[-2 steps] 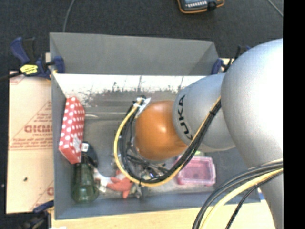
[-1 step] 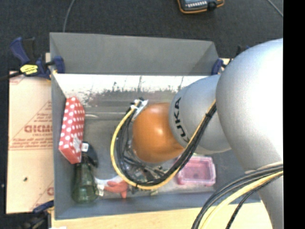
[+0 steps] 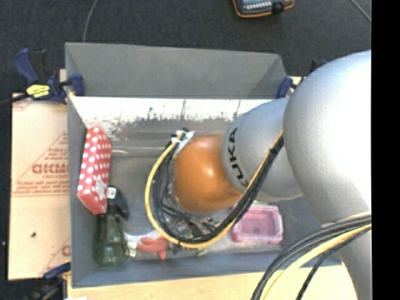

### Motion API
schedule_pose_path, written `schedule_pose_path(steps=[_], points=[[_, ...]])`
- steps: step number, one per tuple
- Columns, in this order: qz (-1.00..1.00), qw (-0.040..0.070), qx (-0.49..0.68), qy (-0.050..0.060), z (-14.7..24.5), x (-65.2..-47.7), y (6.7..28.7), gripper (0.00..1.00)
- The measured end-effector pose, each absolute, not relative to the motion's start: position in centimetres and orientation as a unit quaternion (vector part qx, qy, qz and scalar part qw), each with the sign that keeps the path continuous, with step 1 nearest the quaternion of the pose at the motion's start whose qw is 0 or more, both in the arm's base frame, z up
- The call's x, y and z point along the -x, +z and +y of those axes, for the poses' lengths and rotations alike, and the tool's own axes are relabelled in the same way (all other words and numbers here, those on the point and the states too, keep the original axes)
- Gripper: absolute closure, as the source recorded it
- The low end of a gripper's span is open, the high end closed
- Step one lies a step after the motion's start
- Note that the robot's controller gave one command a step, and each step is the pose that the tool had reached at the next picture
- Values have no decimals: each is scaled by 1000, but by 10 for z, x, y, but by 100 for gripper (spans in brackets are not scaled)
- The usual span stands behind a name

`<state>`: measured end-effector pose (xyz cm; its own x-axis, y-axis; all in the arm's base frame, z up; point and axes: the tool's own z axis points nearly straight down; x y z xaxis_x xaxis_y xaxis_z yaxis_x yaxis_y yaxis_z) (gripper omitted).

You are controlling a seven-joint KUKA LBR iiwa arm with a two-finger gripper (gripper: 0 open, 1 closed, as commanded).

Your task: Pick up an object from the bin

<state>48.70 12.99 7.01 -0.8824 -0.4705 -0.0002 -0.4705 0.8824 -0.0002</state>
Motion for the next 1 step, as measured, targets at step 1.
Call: schedule_pose_path(steps=[1], points=[[970, 2, 242, 0, 130, -487, 77, 100]])
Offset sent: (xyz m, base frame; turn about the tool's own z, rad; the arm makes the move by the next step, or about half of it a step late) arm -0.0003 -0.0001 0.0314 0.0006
